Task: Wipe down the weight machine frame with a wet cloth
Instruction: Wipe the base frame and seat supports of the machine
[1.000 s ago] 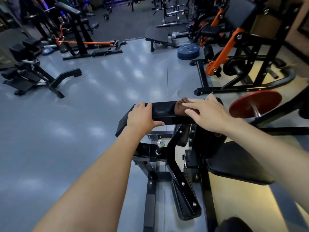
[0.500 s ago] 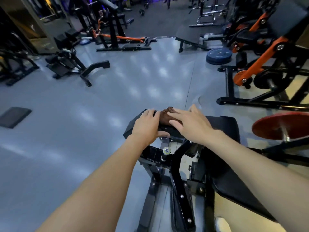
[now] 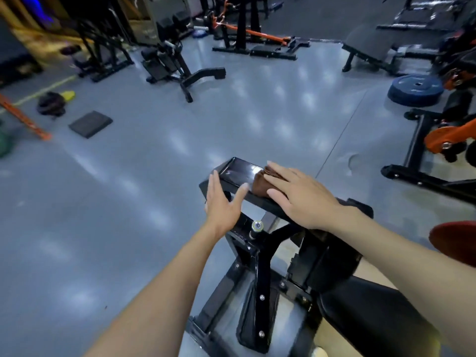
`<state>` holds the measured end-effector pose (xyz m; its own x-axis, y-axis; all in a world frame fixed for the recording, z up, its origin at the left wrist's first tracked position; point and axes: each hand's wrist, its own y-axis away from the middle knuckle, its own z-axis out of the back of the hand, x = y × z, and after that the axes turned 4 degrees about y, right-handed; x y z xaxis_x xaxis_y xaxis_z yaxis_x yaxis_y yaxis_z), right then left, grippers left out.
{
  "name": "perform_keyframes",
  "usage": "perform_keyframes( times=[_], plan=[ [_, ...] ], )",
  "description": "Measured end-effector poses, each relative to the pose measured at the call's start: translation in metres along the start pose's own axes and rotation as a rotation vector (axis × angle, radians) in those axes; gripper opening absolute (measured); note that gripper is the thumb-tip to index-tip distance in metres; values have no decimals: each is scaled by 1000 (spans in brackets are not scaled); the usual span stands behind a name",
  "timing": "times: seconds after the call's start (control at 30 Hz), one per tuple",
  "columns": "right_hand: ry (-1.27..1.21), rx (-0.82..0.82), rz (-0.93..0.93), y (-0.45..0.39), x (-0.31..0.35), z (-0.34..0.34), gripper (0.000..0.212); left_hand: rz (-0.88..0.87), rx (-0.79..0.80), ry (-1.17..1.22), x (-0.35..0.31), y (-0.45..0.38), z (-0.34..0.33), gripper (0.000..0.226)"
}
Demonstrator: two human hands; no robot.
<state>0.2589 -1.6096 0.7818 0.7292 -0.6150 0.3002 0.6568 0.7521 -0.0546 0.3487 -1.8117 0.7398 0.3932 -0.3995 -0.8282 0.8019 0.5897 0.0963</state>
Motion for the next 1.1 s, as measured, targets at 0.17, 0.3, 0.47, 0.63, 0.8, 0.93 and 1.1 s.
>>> perform_keyframes(
  times=[0.17, 0.3, 0.47, 0.63, 0.8, 0.93, 1.1],
  plan=[
    [4, 14, 84, 4, -12, -4, 51, 125, -185, 295, -25, 1, -6, 49],
    [18, -29, 102, 11, -13, -4, 48, 150, -236, 285, -24, 5, -5, 36],
    [38, -45, 104, -36, 17, -12, 48, 135, -242, 237, -16, 0, 1, 37],
    [-23, -1, 96, -59, 26, -16, 49, 92, -204, 264, -15, -1, 11, 37],
    [2, -24, 36, -13, 10, -8, 45, 91, -159, 234, -9, 0, 9, 50],
    [28, -48, 35, -36, 30, -13, 46, 144, -177, 292, -5, -4, 9, 61],
    [71, -48, 33, -80, 62, -24, 47, 136, -167, 271, -6, -3, 9, 61]
  ],
)
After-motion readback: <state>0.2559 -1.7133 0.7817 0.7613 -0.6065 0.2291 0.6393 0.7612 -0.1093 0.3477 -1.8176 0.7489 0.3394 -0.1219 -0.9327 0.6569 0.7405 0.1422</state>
